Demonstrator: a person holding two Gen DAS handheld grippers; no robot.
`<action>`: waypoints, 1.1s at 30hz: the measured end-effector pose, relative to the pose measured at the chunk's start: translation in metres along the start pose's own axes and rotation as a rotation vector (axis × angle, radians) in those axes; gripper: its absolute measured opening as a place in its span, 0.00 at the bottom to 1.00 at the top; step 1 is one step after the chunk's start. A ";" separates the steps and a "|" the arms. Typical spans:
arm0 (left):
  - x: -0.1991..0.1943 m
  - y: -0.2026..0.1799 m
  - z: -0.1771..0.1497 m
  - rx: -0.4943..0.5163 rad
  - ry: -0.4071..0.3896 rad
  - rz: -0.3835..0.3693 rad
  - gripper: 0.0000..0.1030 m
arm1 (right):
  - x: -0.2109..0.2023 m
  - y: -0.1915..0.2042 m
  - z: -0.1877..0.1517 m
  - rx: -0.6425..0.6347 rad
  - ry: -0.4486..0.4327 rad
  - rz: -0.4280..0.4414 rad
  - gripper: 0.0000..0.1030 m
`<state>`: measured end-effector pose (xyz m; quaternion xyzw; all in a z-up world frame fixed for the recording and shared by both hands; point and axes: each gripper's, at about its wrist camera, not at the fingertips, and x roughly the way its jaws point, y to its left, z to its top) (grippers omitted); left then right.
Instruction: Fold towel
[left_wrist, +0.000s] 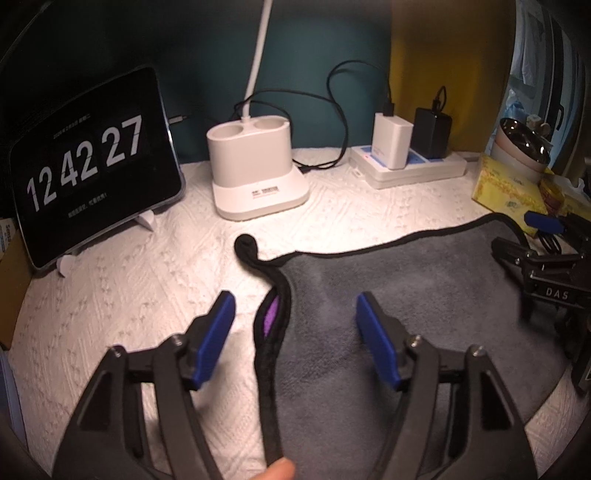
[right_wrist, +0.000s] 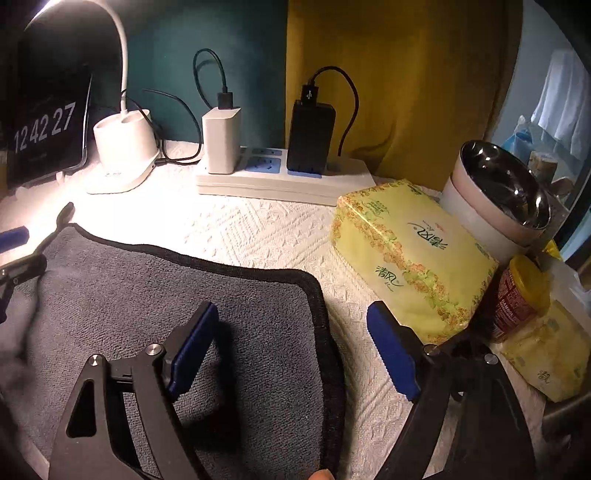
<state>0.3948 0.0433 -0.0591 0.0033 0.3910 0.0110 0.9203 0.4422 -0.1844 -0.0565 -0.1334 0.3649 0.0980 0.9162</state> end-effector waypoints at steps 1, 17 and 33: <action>-0.003 0.000 -0.001 -0.005 -0.004 0.000 0.80 | -0.006 0.000 0.000 -0.007 -0.012 -0.006 0.83; -0.079 -0.011 -0.029 0.018 -0.123 -0.036 0.80 | -0.082 0.009 -0.024 -0.023 -0.123 0.025 0.83; -0.145 -0.026 -0.073 0.026 -0.244 -0.086 0.80 | -0.150 0.017 -0.075 0.031 -0.220 0.073 0.83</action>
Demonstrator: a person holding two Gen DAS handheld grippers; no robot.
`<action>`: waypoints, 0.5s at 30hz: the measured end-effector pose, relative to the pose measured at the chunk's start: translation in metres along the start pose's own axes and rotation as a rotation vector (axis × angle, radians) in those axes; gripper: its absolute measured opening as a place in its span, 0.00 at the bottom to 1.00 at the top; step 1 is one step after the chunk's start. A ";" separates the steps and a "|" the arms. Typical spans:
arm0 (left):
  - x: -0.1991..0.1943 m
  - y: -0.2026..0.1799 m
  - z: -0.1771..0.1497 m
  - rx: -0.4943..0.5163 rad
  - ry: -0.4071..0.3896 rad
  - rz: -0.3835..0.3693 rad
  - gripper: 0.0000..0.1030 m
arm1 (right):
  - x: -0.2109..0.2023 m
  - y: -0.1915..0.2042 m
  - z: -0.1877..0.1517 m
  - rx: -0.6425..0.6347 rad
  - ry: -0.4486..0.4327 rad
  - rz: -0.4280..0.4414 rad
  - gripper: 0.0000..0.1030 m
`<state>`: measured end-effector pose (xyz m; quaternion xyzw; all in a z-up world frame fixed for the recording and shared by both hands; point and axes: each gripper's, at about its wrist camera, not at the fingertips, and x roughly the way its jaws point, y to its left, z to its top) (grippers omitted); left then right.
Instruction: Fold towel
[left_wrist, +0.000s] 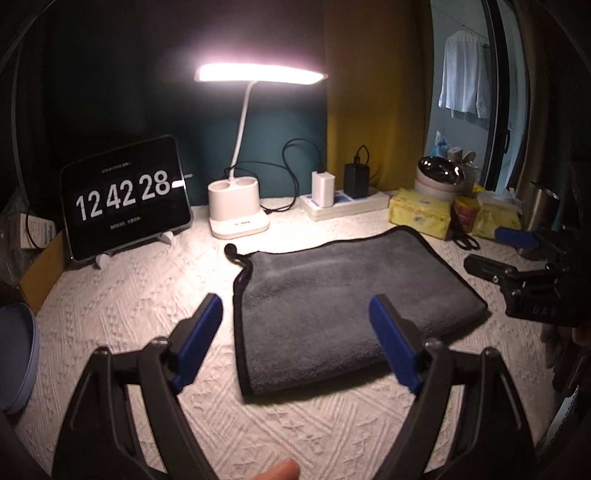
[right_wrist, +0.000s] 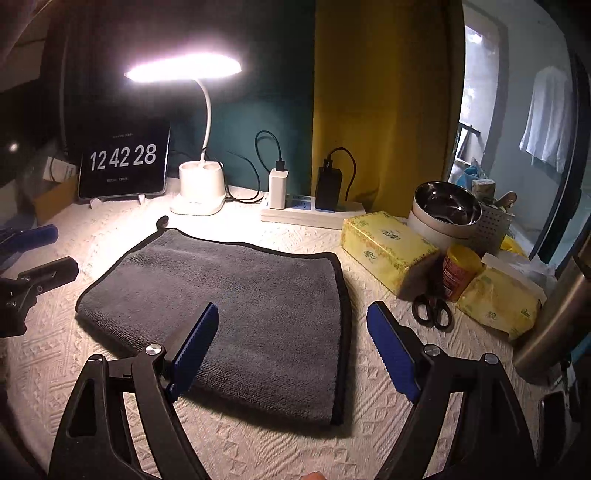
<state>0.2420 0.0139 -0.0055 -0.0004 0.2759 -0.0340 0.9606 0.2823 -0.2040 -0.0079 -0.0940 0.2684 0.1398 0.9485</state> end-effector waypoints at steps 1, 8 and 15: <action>-0.005 -0.001 -0.003 -0.002 -0.009 0.003 0.80 | -0.005 0.000 -0.002 0.004 -0.007 0.000 0.83; -0.044 -0.008 -0.024 -0.020 -0.084 -0.013 0.80 | -0.043 0.012 -0.015 0.010 -0.071 -0.006 0.83; -0.069 -0.008 -0.041 -0.043 -0.125 0.056 0.80 | -0.068 0.023 -0.032 0.021 -0.103 0.017 0.83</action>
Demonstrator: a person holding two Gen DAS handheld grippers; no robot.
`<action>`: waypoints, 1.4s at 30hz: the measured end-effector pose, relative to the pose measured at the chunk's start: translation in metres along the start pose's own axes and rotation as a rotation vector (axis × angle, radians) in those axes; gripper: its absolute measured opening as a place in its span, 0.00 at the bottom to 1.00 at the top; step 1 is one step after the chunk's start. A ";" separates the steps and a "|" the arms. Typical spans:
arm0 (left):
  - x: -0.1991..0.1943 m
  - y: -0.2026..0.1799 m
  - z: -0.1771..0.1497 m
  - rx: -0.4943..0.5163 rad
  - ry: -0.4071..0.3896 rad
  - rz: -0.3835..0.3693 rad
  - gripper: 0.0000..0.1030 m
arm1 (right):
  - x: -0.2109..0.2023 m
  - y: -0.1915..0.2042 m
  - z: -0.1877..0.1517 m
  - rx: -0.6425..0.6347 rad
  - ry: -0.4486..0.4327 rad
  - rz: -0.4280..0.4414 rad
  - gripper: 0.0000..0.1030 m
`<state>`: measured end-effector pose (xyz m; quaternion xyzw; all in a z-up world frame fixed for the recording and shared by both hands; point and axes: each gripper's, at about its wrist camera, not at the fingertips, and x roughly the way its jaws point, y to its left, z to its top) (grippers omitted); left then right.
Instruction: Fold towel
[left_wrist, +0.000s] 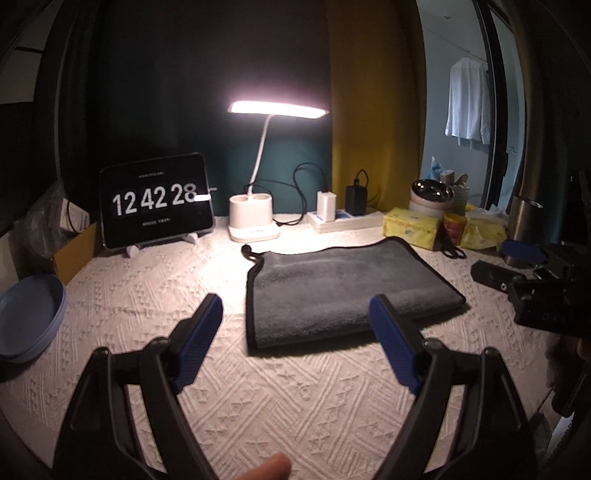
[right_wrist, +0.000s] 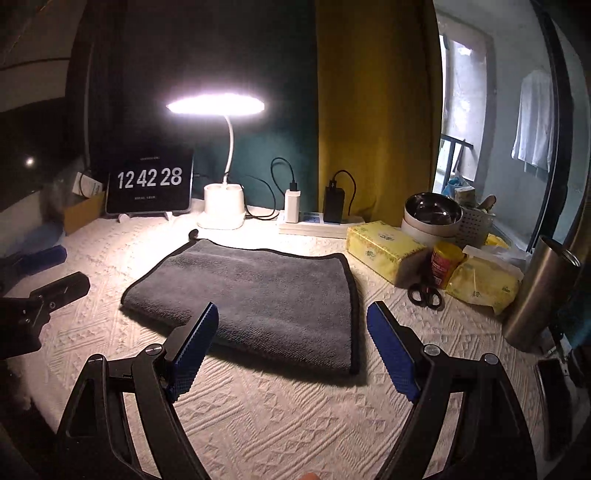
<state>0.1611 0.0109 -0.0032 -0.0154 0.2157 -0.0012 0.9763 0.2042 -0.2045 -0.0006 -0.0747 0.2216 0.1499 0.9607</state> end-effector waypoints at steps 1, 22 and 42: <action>-0.003 0.000 -0.002 -0.003 -0.007 0.002 0.80 | -0.003 0.001 -0.002 0.002 -0.003 0.002 0.83; -0.068 -0.015 -0.056 -0.037 -0.094 0.023 0.81 | -0.073 0.023 -0.073 0.037 -0.118 0.023 0.83; -0.148 -0.032 -0.088 0.019 -0.296 0.000 0.87 | -0.150 0.047 -0.095 0.082 -0.277 -0.047 0.83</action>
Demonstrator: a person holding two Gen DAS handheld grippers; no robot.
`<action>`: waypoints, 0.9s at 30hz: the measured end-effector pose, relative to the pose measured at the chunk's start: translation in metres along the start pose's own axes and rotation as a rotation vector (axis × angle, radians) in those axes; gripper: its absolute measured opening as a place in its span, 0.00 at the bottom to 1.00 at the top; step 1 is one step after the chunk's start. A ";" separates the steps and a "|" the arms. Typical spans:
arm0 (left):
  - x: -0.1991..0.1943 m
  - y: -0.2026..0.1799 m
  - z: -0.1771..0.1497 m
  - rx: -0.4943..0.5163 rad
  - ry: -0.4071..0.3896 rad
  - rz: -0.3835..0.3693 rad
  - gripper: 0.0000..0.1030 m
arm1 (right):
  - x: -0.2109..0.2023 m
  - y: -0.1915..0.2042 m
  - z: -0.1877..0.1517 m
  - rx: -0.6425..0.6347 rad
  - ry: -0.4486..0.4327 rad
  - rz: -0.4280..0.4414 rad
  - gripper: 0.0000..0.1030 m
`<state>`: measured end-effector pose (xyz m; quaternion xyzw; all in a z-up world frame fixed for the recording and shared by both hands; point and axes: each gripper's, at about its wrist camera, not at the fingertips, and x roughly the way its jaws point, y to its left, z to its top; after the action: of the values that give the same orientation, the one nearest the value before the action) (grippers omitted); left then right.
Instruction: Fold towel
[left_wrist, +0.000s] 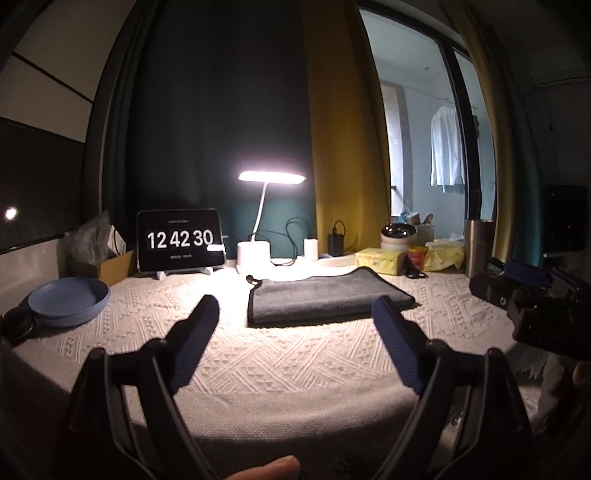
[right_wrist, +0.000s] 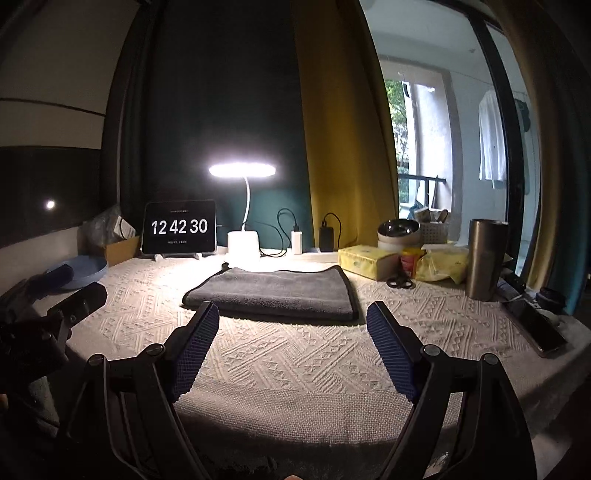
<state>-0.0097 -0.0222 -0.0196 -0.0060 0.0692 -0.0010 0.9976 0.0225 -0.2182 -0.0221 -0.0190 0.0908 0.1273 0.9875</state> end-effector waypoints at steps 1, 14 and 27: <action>-0.003 0.000 0.000 0.003 -0.013 0.003 0.90 | -0.003 0.001 0.000 -0.004 -0.005 -0.001 0.83; -0.011 0.002 -0.001 0.011 -0.050 0.028 0.91 | 0.001 0.000 -0.006 0.016 0.020 -0.001 0.83; -0.008 -0.001 -0.001 0.015 -0.041 0.023 0.92 | 0.001 0.000 -0.010 0.012 0.018 -0.010 0.83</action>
<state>-0.0181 -0.0234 -0.0192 0.0023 0.0487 0.0099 0.9988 0.0214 -0.2189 -0.0318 -0.0150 0.1006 0.1215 0.9874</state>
